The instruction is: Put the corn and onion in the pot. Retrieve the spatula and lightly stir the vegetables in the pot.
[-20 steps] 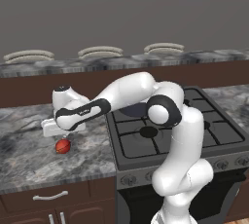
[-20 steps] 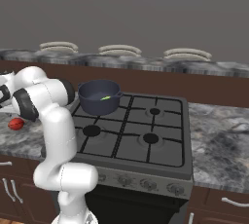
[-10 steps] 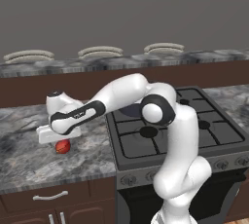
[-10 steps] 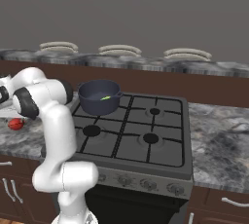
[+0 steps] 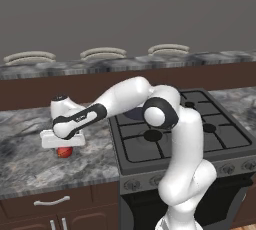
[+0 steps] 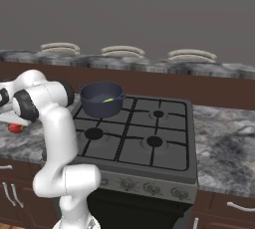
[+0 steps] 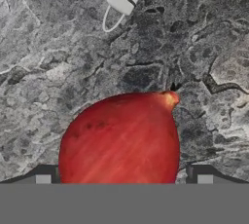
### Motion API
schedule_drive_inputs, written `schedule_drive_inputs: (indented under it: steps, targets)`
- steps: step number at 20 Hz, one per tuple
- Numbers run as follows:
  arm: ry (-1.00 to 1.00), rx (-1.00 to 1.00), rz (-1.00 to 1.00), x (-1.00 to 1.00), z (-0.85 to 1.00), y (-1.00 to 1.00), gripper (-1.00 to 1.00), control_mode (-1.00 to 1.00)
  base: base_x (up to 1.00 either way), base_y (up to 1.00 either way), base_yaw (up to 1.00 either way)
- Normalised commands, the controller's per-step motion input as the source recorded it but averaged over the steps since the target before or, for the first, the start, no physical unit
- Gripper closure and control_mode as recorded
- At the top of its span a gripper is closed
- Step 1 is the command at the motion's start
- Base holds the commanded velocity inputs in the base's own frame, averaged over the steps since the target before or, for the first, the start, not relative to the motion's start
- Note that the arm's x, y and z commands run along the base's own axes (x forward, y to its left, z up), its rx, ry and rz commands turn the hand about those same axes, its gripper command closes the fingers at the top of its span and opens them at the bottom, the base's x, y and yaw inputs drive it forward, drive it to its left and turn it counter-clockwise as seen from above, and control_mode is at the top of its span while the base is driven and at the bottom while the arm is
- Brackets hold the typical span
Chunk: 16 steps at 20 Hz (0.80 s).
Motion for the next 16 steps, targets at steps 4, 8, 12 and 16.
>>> schedule_drive_inputs:
  steps: [4, 8, 12, 16]
  targets:
    - [0.02, 0.0, -0.06, -0.01, -0.21, 0.0, -1.0, -1.0, 0.0, 0.0, 0.0]
    - [0.0, 0.0, -0.02, 0.0, -0.11, 0.0, -1.0, -1.0, 0.0, 0.0, 0.0]
    - [0.0, 0.0, -0.06, 0.0, 0.0, 0.0, -1.0, -1.0, 0.0, 0.0, 0.0]
    - [0.0, 0.0, -0.07, 0.0, -0.15, -0.02, -1.0, -1.0, 0.0, 0.0, 0.0]
